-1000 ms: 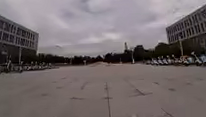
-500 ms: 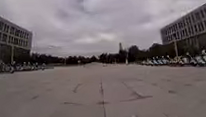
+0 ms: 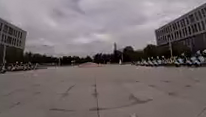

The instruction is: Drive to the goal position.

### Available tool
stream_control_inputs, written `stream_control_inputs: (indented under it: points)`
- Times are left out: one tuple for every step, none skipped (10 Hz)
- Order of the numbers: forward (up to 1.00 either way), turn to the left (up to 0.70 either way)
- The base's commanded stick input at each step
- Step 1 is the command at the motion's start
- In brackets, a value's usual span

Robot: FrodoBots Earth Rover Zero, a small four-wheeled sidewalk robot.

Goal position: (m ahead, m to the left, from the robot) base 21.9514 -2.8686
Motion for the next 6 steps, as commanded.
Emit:
stream_control_inputs:
  points:
    - [0.45,0.0]
    - [0.45,0.0]
    - [0.45,0.0]
    - [0.45,0.0]
    - [0.45,0.0]
    - [0.45,0.0]
